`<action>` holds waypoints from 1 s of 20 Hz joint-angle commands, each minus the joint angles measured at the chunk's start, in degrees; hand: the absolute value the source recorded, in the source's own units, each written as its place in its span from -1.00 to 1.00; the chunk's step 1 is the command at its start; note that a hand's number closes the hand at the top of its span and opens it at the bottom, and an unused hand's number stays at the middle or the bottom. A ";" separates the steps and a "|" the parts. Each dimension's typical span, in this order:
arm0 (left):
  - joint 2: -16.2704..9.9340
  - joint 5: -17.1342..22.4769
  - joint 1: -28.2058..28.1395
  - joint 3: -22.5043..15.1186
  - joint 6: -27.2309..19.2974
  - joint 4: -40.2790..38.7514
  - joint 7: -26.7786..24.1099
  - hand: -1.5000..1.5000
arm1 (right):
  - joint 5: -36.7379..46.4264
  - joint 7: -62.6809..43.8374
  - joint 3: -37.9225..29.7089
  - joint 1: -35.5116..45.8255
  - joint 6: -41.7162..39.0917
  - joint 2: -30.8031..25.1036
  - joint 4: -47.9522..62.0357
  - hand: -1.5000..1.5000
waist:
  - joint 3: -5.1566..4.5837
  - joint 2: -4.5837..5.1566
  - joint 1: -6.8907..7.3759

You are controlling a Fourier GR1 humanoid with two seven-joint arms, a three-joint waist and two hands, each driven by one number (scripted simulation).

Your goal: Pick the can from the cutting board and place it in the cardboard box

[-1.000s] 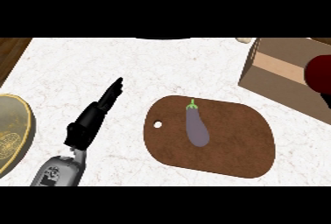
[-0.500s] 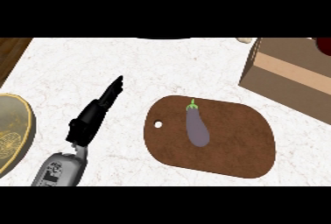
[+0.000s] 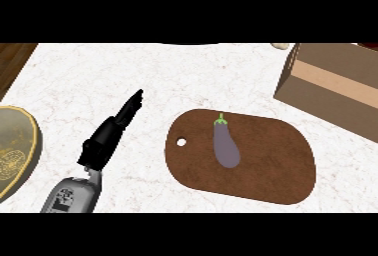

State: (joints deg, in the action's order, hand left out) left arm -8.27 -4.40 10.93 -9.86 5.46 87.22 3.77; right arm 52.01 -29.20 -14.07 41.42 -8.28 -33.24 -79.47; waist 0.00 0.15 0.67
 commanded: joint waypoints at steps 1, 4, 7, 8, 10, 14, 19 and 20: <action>-0.30 -0.80 -1.05 -0.26 0.85 0.66 0.23 0.00 | 2.17 6.09 0.21 1.50 5.42 -0.75 12.01 1.00 | 0.02 0.10 0.28; 0.80 -0.64 1.81 0.74 0.02 0.23 1.50 0.00 | 5.32 7.38 1.65 1.07 11.50 1.87 18.90 1.00 | 0.03 0.24 0.48; -0.60 0.28 1.30 1.99 1.94 -0.11 1.13 0.00 | 2.02 12.54 -2.44 3.27 11.20 -1.47 27.65 1.00 | 0.04 0.28 0.42; 0.92 -0.12 3.38 1.92 1.03 -2.89 -0.22 0.00 | 0.40 11.86 -3.38 3.18 12.76 1.36 28.43 1.00 | 0.05 0.38 0.24; 0.34 0.27 4.62 2.10 1.59 -0.80 1.72 0.00 | -1.35 9.04 -6.23 5.11 13.98 2.98 32.59 -1.00 | 0.09 0.53 0.77; -0.29 -0.20 0.62 1.95 2.14 0.03 0.00 0.00 | -5.19 16.71 -9.63 5.30 14.71 0.72 41.01 -1.00 | 0.09 0.41 0.83; 0.32 -0.26 0.10 1.30 2.26 3.49 2.39 0.00 | -10.15 23.23 -13.70 7.19 20.65 2.29 43.30 -1.00 | 0.12 0.29 0.86; -0.22 -0.02 -0.55 2.03 2.89 0.83 -0.19 0.00 | -12.16 25.80 -15.56 6.06 21.63 1.96 43.24 -1.00 | 0.11 0.35 0.53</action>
State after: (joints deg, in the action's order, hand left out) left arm -7.86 -5.04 10.95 -8.56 7.33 88.47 4.44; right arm 44.49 -9.64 -25.29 47.66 9.57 -31.30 -38.71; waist 0.09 0.44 1.29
